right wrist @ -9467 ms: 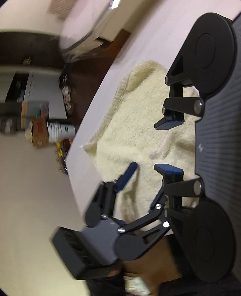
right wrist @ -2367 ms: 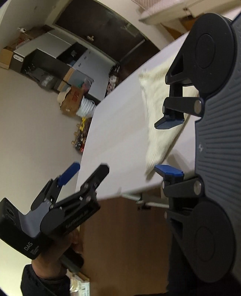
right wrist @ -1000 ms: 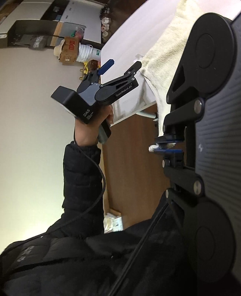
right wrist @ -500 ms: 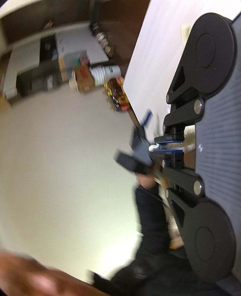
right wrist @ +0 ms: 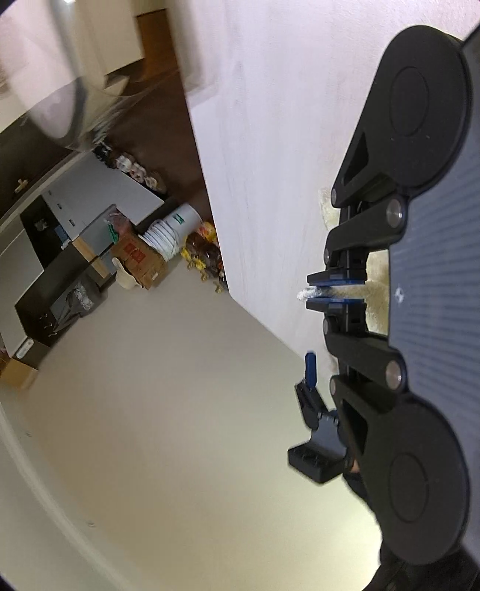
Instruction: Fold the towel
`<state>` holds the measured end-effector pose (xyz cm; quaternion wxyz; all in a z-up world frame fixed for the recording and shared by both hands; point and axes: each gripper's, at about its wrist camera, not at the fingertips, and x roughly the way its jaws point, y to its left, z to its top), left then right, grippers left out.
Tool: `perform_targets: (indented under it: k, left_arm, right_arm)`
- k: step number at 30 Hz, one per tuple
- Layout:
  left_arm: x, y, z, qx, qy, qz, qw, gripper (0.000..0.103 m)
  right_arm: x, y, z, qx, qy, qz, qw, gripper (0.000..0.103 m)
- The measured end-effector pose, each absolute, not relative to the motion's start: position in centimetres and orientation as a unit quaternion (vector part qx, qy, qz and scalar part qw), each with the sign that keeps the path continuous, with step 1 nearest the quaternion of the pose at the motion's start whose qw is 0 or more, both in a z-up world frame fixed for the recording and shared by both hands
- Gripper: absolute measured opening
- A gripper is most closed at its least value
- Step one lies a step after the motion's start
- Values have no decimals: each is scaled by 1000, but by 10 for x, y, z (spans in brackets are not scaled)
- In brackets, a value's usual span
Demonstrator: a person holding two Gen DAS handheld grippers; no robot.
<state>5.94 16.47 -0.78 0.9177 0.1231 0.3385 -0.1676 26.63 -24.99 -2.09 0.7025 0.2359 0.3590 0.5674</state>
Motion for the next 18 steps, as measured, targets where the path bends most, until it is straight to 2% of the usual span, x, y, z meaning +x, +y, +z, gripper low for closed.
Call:
perform_targets:
  k: [3,14,17,18]
  left_arm:
    - [61,167,-6,122,332,-159,922,92]
    - [63,157,0,135,311,-149,929,92]
    - [60,153,2,140,306,-150,930,93]
    - [59,151,2,142,305,-151,930,93]
  right_arm:
    - [265,-267,-17,255,356,572,693,7]
    - [284,-256,-37,196,420,506,728,7]
    - [282,-241,-39,172,431,487,740,13]
    - [280,-240,-39,162,431,477,748,20]
